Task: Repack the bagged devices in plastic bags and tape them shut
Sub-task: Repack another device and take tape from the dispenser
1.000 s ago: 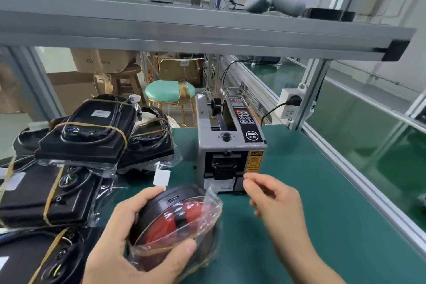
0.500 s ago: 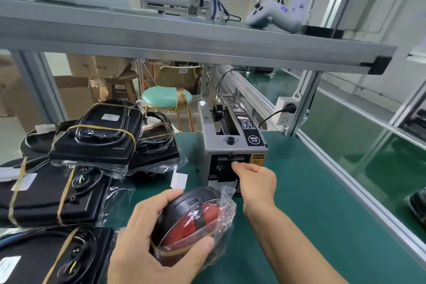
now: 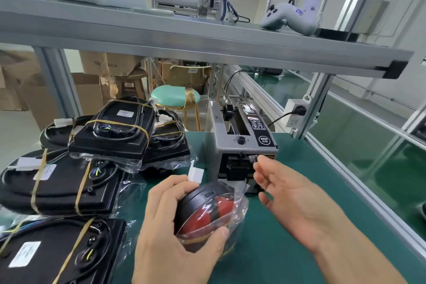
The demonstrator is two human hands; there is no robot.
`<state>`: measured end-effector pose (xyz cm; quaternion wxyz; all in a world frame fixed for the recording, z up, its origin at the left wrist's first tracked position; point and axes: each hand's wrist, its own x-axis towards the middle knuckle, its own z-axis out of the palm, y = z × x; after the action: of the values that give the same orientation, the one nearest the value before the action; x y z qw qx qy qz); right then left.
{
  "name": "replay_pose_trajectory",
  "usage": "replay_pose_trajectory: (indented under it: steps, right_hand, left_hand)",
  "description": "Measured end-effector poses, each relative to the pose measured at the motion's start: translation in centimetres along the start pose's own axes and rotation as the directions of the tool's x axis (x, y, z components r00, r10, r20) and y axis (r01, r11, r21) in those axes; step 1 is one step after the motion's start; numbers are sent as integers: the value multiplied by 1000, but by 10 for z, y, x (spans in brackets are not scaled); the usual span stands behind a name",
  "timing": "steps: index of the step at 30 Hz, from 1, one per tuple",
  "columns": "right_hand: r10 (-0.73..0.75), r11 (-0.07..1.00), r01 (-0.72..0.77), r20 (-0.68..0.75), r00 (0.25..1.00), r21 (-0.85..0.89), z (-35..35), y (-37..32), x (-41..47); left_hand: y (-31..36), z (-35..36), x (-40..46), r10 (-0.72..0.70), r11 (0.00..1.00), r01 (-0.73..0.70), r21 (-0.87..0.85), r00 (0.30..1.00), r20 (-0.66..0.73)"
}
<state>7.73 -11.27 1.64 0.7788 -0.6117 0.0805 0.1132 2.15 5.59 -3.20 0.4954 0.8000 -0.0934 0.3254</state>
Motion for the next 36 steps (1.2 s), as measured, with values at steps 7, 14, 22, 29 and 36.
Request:
replay_pose_trajectory:
  steps: [7,14,22,29,36]
  right_hand:
    - [-88,986,116,220,971,-118,23,6,-26]
    - [-84,985,107,162,983,-138,33,11,-33]
    - [-104,979,124,125,987,-160,35,14,-34]
    - [-101,977,122,124,987,-173,37,13,-34]
    - [-24,994,41,158,987,-103,37,11,-33]
  left_hand:
    - [9,5,-6,7,1000,-8,-17,998,-59]
    - [17,9,-13,-70,996,59,-73,985,-160]
    - [18,12,-14,-45,994,27,-104,982,-182]
    - [16,11,-15,4,996,-19,-83,985,-171]
    - [14,13,-14,22,995,-37,-95,987,-160]
